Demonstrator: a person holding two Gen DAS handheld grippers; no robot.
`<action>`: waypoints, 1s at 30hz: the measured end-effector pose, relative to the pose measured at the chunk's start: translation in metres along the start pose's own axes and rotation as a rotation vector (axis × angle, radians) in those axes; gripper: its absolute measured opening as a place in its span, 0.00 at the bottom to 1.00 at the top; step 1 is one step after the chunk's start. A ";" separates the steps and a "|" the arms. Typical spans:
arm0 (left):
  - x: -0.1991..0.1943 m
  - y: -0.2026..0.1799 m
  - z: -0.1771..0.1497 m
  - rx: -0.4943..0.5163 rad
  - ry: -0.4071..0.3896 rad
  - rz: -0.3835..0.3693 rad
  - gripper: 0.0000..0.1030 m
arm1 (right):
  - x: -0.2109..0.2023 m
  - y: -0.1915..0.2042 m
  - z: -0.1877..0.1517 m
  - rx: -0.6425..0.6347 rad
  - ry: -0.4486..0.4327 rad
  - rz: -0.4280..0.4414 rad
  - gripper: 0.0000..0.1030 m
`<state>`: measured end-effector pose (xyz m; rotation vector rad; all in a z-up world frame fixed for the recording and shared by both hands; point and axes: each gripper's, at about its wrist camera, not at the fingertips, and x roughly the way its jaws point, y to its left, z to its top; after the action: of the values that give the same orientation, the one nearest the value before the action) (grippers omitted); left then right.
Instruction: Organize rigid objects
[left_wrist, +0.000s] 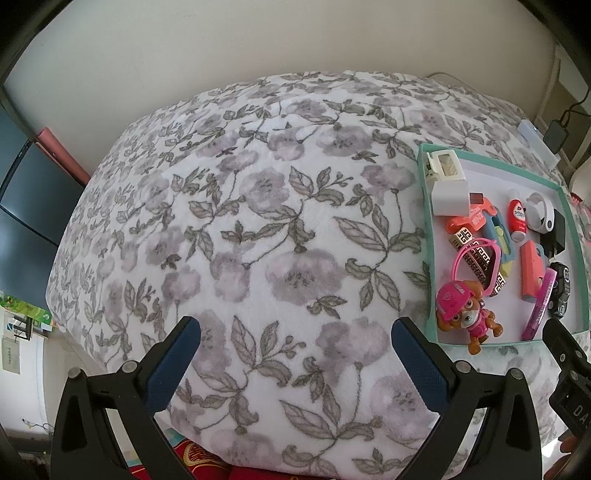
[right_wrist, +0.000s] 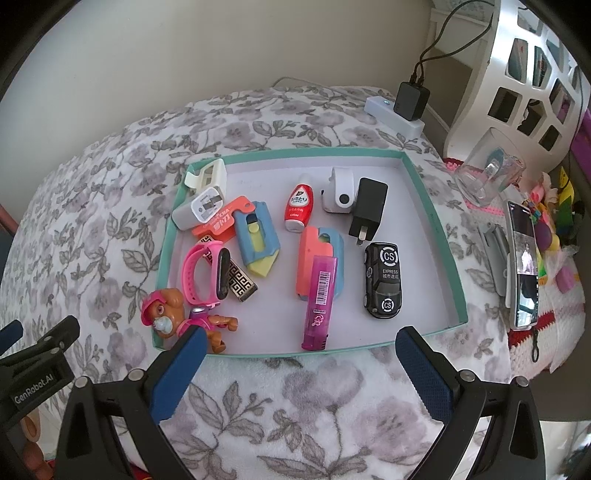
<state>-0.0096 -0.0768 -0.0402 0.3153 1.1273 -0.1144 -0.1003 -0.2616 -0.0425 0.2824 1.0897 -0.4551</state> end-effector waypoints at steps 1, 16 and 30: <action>0.000 0.000 0.000 0.000 0.000 0.000 1.00 | 0.000 0.000 0.000 0.000 0.000 0.000 1.00; 0.003 0.000 0.000 -0.002 0.006 0.003 1.00 | 0.001 0.003 0.000 -0.014 0.005 -0.003 1.00; 0.003 -0.001 0.000 -0.002 0.011 0.001 1.00 | 0.002 0.004 0.000 -0.020 0.008 -0.003 1.00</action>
<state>-0.0086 -0.0775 -0.0435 0.3153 1.1384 -0.1104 -0.0978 -0.2587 -0.0448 0.2651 1.1024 -0.4460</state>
